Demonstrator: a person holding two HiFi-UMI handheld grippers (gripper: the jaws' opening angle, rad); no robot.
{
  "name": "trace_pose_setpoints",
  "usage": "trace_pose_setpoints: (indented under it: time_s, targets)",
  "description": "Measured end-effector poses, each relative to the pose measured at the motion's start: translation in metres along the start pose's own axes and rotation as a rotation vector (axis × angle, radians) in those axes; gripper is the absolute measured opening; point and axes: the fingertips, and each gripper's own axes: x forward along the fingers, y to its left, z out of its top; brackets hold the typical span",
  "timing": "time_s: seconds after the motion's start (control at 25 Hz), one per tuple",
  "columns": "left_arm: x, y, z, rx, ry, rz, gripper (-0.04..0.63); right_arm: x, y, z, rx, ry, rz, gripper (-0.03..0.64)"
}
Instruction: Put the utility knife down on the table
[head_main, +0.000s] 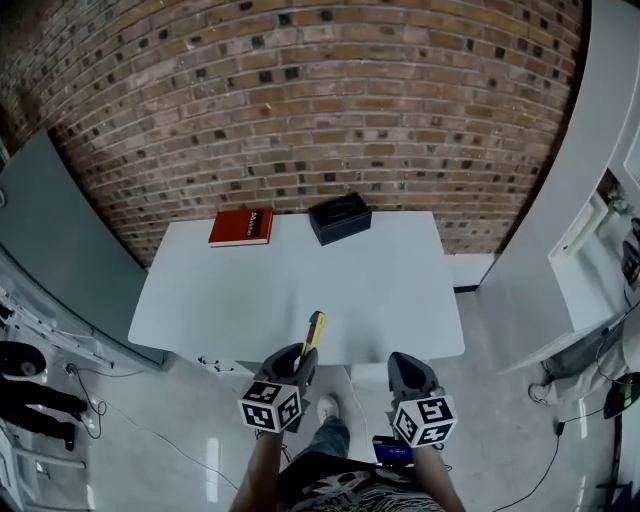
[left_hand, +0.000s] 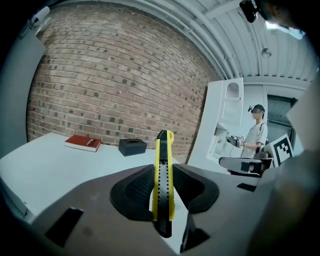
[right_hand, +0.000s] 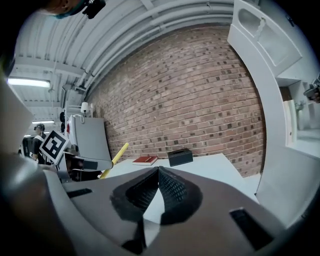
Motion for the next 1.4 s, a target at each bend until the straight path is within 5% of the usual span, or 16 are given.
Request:
trace_pose_setpoints:
  time_s: [0.52,1.4]
  targets:
    - [0.149,0.122,0.068,0.017,0.079,-0.085,0.120,0.196,-0.034,0.040,-0.019,0.083,-0.063,0.000]
    - [0.192,0.140,0.035,-0.007,0.191,-0.091,0.120,0.220,-0.060,0.018,-0.016,0.169,-0.091,0.000]
